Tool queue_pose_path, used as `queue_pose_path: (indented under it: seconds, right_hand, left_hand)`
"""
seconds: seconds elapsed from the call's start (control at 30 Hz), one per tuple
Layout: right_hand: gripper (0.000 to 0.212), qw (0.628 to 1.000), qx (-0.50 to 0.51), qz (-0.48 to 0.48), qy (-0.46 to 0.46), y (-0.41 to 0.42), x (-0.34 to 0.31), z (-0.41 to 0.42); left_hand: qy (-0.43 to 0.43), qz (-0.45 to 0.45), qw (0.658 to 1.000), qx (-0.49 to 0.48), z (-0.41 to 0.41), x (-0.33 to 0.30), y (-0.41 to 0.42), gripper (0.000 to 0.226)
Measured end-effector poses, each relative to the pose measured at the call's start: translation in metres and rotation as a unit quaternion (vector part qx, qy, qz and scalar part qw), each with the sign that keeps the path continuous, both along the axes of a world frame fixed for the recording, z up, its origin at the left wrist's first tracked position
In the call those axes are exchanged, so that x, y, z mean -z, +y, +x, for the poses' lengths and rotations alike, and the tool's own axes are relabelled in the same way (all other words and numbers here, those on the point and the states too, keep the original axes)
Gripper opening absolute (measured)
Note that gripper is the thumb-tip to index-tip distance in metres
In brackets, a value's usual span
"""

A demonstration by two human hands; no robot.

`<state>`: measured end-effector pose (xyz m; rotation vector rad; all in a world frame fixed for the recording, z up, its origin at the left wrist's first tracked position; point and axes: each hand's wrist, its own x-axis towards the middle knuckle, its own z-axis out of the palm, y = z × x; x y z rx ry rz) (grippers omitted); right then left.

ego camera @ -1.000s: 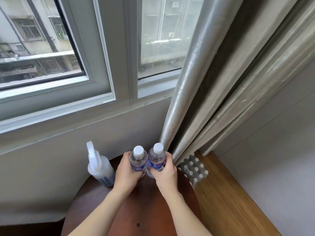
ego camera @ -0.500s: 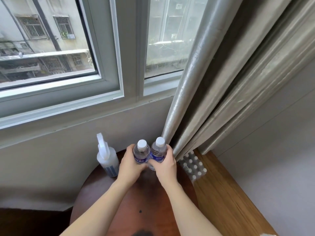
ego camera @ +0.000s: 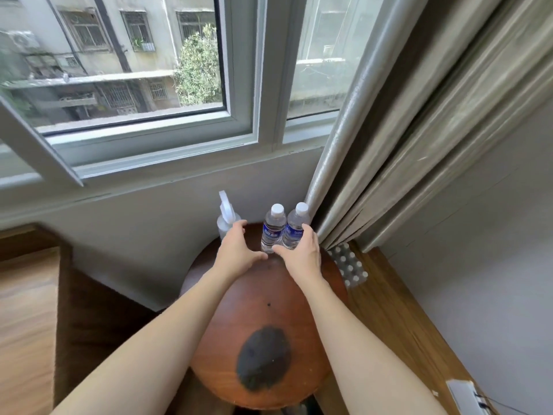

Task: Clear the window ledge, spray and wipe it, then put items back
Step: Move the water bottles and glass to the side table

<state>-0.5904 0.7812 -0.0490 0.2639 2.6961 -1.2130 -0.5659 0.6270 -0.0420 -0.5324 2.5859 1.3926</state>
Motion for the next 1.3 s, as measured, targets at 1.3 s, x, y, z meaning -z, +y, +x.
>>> queue_pose_path:
  seconds: [1.3]
  right_hand:
    - [0.057, 0.891, -0.450, -0.057, 0.007, -0.567, -0.113, 0.448]
  left_hand:
    - [0.014, -0.063, 0.935, -0.348, 0.549, -0.101, -0.523, 0.062]
